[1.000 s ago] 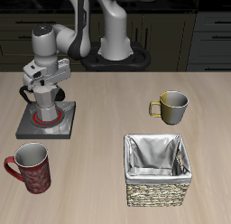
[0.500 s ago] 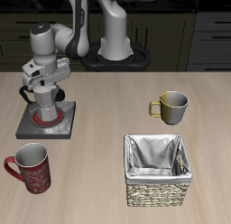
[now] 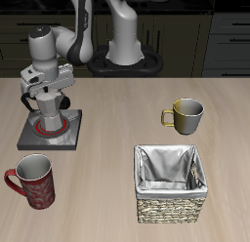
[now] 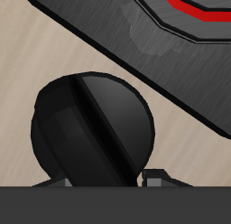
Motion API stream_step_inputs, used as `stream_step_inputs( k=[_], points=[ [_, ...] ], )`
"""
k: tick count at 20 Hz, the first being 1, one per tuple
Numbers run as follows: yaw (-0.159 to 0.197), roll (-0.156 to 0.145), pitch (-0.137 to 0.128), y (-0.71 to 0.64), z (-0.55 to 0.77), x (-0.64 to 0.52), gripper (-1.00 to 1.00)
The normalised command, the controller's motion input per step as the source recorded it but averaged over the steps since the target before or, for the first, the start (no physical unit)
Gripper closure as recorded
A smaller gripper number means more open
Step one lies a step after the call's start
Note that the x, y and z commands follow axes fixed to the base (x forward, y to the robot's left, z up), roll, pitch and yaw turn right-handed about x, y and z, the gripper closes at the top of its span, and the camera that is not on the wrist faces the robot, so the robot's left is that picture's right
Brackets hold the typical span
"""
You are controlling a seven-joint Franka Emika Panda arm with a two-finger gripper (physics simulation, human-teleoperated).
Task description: Place the moka pot on the stove and turn off the stove
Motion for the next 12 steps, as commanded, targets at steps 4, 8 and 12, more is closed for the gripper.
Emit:
stream_step_inputs(
  k=[4,8,12],
  points=[
    [-0.035,0.013,-0.009,0.14,0.04,0.14,1.0],
    [-0.058,-0.009,-0.009,0.12,0.04,0.15,1.0],
    [-0.101,-0.05,-0.027,0.07,0.14,0.13,1.0]
  ],
)
